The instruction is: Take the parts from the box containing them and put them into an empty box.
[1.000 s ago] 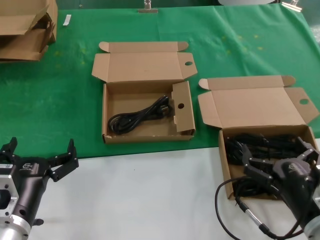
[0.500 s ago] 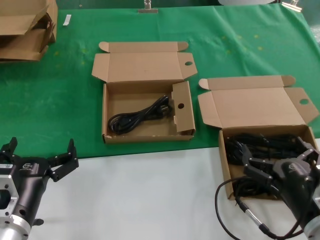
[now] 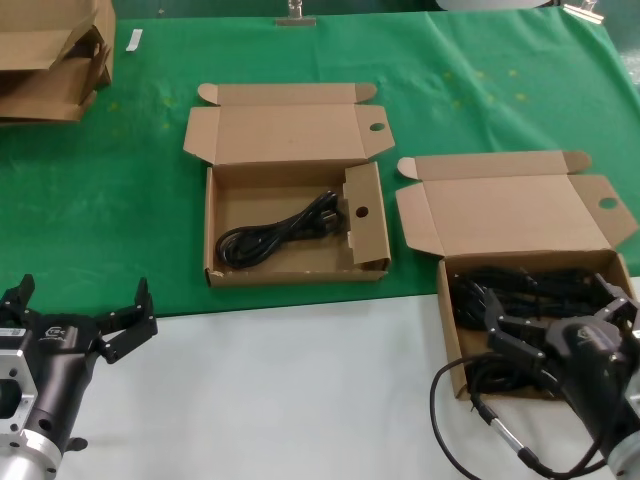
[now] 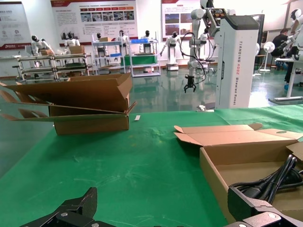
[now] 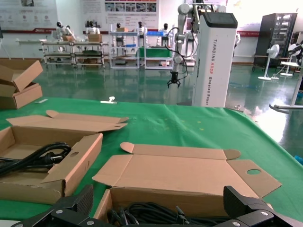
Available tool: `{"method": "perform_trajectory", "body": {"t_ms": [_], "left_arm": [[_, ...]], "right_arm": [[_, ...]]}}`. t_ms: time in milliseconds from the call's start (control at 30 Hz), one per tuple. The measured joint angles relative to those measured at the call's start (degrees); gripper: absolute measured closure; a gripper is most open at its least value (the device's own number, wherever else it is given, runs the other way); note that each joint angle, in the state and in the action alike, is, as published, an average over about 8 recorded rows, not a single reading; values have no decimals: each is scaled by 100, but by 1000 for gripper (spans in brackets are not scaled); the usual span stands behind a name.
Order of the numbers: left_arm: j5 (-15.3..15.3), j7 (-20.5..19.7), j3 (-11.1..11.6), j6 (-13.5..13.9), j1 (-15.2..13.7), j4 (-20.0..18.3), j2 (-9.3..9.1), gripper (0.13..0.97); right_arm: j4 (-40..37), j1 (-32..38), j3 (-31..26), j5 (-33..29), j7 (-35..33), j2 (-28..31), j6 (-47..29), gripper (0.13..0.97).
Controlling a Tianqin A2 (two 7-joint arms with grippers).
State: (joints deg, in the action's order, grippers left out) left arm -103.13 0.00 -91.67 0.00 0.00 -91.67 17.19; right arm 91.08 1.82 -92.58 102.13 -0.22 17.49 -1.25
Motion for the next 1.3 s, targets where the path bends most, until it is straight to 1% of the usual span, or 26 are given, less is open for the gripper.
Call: {"method": "perform_trajectory", "body": {"t_ms": [1300], "left_arm": [[0, 0, 0, 0, 0, 0, 0, 132]], "right_arm": [[0, 0, 0, 0, 0, 0, 0, 129]]}}
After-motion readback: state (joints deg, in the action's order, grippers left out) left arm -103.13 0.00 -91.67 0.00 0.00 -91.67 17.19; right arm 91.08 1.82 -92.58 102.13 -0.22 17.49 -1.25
